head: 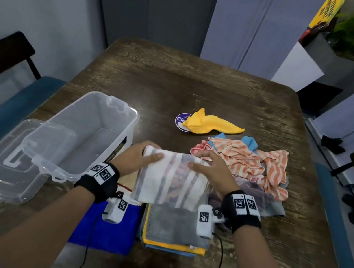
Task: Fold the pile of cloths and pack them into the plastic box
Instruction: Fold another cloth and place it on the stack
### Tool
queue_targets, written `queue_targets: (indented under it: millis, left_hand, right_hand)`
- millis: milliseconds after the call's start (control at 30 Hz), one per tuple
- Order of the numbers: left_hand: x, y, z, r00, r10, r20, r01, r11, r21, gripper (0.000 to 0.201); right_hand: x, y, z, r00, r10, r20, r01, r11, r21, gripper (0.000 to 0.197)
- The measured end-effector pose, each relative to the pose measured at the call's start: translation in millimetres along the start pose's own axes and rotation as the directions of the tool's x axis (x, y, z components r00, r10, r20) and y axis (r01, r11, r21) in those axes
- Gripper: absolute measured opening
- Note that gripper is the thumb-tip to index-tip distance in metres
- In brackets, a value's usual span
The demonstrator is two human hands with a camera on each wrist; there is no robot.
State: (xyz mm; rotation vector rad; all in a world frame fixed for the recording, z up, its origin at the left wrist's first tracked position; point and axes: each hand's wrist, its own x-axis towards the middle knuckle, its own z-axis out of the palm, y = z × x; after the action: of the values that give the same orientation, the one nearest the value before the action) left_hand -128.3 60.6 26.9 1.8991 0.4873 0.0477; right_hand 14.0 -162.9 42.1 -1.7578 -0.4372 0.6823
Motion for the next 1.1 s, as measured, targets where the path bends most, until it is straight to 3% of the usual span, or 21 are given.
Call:
queue_targets:
  millis: [100,167,267,367,433,500,567,600,667,733,767,833,900,933,1000,1100]
  left_hand:
    - [-8.4,-21.4,6.2,0.996,-0.034,-0.085,0.027,0.996,-0.085,0.033]
    - [-8.7,-30.5,8.7,0.97,-0.093,-0.223,0.039,0.972,-0.232,0.034]
    - [-9.8,-42.1,10.7,0.905,-0.22,-0.364,0.056,0.91,-0.41,0.032]
    - [-14.9,-57.8,9.4,0.871,-0.29,-0.395,0.088,0.885,-0.457,0.025]
    - [-19.0,-71.8,7.1,0.867,-0.363,-0.341,0.167,0.857,-0.488,0.024]
    - [-23.1,-83.8,5.6,0.871,-0.434,-0.232,0.264,0.81,-0.524,0.031]
    - [-27.0,-91.6,5.1,0.866,-0.473,-0.161,0.311,0.763,-0.567,0.036]
    - [-28.6,-94.2,5.0,0.86,-0.485,-0.157,0.315,0.747,-0.586,0.037]
    - [-30.2,-99.4,4.8,0.837,-0.513,-0.19,0.303,0.725,-0.619,0.037]
    - [-30.1,-105.9,6.3,0.805,-0.546,-0.234,0.295,0.71,-0.64,0.037]
    - [-29.6,-108.9,8.5,0.788,-0.564,-0.247,0.298,0.701,-0.648,0.037]
    - [-29.0,-113.1,14.4,0.763,-0.594,-0.256,0.293,0.67,-0.682,0.04]
    - [-28.3,-116.7,20.7,0.739,-0.624,-0.252,0.267,0.615,-0.742,0.039]
    - [-27.6,-118.3,22.5,0.721,-0.647,-0.249,0.26,0.585,-0.768,0.037]
    - [-24.7,-125.7,25.2,0.673,-0.695,-0.254,0.244,0.533,-0.81,0.036]
    - [-22.1,-138.2,28.4,0.616,-0.728,-0.302,0.246,0.542,-0.804,0.042]
  right_hand:
    - [11.7,12.1,12.0,0.985,0.159,-0.065,-0.133,0.947,0.293,0.037]
    - [16.8,18.8,21.6,0.969,0.246,0.036,-0.236,0.864,0.446,0.048]
    - [21.6,26.9,42.8,0.954,0.224,0.2,-0.268,0.936,0.227,0.043]
    - [37.8,32.5,60.5,0.961,0.195,0.194,-0.211,0.975,0.066,0.028]
    - [58.9,32.5,69.4,0.978,0.155,0.14,-0.154,0.988,-0.013,0.023]
    - [81.4,24.8,76.5,0.992,0.08,0.101,-0.061,0.981,-0.185,0.029]
    - [103.5,17.1,81.9,0.987,0.067,0.144,-0.021,0.955,-0.296,0.04]
    - [112.8,12.5,85.1,0.971,0.115,0.211,-0.04,0.944,-0.329,0.047]
    - [131.4,14.1,91.7,0.884,0.259,0.389,-0.029,0.861,-0.508,0.057]
    - [144.9,20.4,101.0,0.779,0.338,0.529,0.099,0.766,-0.635,0.047]
    - [150.4,24.0,104.7,0.757,0.338,0.559,0.136,0.756,-0.64,0.037]
    - [158.2,22.0,110.8,0.786,0.293,0.544,0.127,0.786,-0.605,0.027]
    - [167.3,20.8,116.8,0.85,0.233,0.472,0.103,0.806,-0.583,0.031]
    - [172.1,24.0,119.7,0.857,0.245,0.452,0.062,0.823,-0.564,0.035]
    - [179.7,39.1,126.0,0.82,0.35,0.454,-0.018,0.807,-0.59,0.048]
    - [187.8,71.3,127.7,0.722,0.475,0.504,0.024,0.71,-0.704,0.047]
